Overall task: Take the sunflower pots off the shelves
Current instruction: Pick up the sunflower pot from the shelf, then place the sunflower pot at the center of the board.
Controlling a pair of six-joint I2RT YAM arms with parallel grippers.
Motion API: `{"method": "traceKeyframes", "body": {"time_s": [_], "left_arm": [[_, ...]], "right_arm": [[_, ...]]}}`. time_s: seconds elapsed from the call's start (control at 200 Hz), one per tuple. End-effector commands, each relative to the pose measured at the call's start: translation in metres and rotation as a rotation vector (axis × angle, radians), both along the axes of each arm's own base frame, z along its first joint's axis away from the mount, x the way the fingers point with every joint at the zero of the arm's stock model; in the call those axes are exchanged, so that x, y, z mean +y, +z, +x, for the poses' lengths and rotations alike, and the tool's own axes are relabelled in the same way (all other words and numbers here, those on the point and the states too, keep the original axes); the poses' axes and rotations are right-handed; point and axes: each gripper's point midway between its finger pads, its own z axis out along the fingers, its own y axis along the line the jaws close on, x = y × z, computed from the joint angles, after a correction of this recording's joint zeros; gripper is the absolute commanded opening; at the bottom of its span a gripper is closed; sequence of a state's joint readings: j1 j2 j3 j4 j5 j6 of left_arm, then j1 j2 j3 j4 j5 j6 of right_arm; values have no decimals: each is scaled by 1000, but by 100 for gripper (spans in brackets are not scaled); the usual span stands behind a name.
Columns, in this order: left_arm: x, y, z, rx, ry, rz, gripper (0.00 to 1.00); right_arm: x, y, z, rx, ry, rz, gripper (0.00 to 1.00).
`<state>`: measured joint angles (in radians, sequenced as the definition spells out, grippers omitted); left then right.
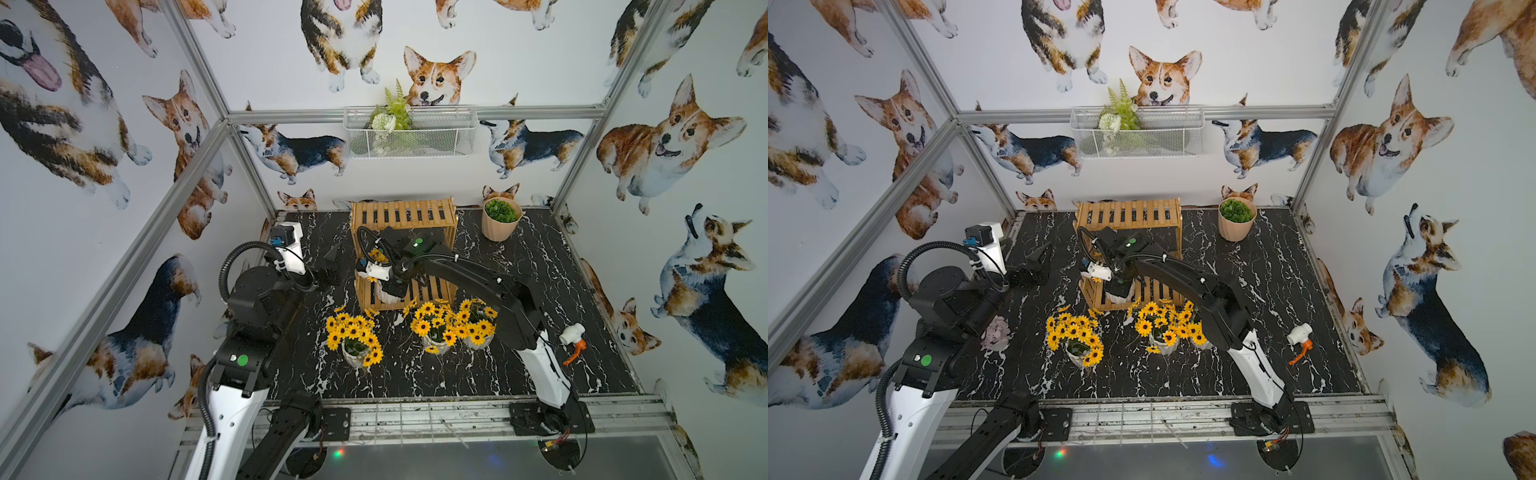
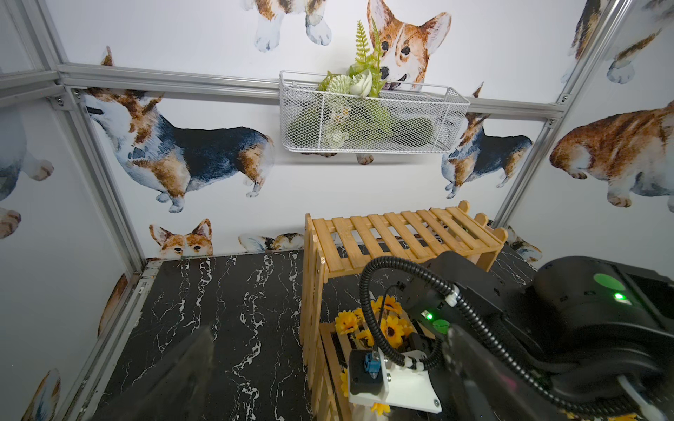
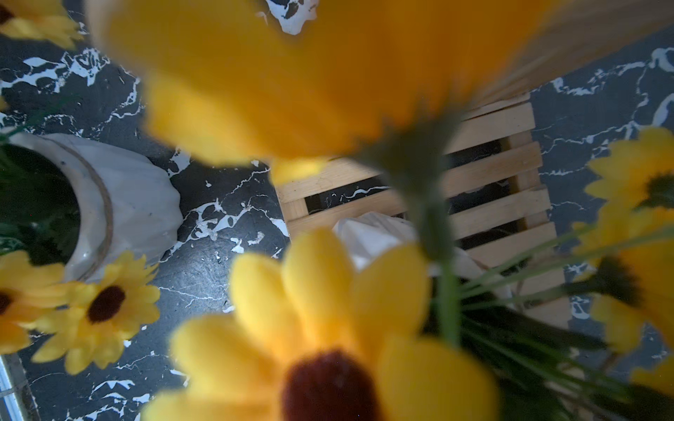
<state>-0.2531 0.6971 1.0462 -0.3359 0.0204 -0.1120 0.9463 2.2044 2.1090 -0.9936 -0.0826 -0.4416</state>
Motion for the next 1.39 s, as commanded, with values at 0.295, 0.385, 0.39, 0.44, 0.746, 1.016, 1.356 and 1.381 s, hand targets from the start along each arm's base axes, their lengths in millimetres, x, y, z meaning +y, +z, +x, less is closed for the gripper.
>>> {"method": "traceKeyframes", "body": {"time_s": [0.295,0.385,0.39,0.44,0.746,1.016,1.356,1.381], "left_arm": [[2,0,-3,-8,8,0,100],[2,1,-3,-11,8,-1,100],[2,0,-3,-10,9,-1,100],[2,0,-3,-10,7,-1,100],[3,1,-5,-15,10,-2,100],[4,3,-7,-20,11,-5,100],[5,4,-10,-28,12,-7,100],[5,4,-11,-26,13,-6,100]], "right_arm": [[-12,23,-25,-70,15,-30,0],[-15,24,-34,-70,19,-34,0],[-15,23,-35,-70,19,-35,0],[-17,23,-39,-68,21,-37,0],[-23,15,-65,-47,20,-41,0],[-26,7,-83,-37,26,-47,0],[-21,-1,-99,-36,39,-51,0],[-22,-2,-99,-37,38,-51,0]]}}
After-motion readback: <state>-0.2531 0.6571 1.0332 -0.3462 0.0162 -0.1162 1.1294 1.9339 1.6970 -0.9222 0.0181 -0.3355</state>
